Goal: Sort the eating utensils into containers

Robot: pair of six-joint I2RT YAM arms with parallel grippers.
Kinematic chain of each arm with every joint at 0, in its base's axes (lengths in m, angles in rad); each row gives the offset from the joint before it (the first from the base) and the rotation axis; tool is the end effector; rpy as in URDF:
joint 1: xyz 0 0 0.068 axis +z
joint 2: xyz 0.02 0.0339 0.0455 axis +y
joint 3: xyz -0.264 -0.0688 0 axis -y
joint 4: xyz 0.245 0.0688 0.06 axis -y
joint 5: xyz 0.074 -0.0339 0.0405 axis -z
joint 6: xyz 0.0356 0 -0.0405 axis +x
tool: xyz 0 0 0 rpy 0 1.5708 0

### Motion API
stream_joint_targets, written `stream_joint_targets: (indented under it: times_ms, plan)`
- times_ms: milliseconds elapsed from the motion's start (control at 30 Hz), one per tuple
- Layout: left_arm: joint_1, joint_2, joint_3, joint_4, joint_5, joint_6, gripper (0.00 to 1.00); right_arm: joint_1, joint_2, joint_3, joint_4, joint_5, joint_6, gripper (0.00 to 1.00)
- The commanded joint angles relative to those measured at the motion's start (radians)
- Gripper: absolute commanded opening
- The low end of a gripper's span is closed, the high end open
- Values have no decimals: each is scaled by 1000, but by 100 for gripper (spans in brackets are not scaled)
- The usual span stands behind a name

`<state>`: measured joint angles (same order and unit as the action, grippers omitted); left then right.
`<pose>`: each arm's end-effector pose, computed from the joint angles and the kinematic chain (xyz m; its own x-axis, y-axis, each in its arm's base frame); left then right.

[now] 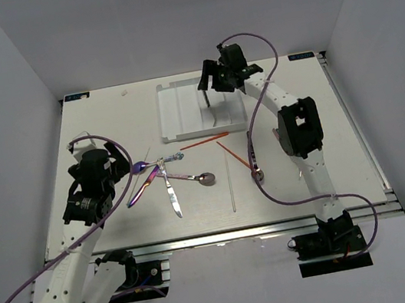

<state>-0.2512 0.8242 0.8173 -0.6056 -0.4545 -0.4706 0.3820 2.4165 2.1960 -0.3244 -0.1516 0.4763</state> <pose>0.1713 -0.0278 0.3047 -0.4398 -0.3077 -0.8437 -0.3636 0.9201 -0.1460 0.5206 0.2149 0.2369 -0.6513 0.2268 -0.7241 -0.2135 0.8610 0.4617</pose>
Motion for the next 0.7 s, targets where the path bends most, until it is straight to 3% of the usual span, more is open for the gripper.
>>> stream_joint_targets:
  times_ms: [0, 200, 367, 433, 567, 633, 667]
  plan:
    - [0, -26, -3, 10, 7, 9, 98, 8, -5, 70, 5, 14, 8, 89]
    - [-2, -36, -4, 12, 8, 9, 98, -2, -221, -46, -67, 179, -178, 89]
    - [0, -51, -4, 13, 7, 7, 98, -20, -548, -540, -94, 345, -373, 88]
    - [0, -54, -7, 18, 11, 9, 98, -43, -653, -740, -108, 360, -389, 82]
    - [0, -43, -6, 18, 20, 12, 98, -71, -749, -925, -114, 408, -363, 46]
    - [0, -37, -6, 18, 20, 10, 98, -116, -766, -984, -102, 396, -351, 41]
    - [0, -36, -7, 18, 23, 10, 98, -132, -767, -1030, -104, 385, -346, 34]
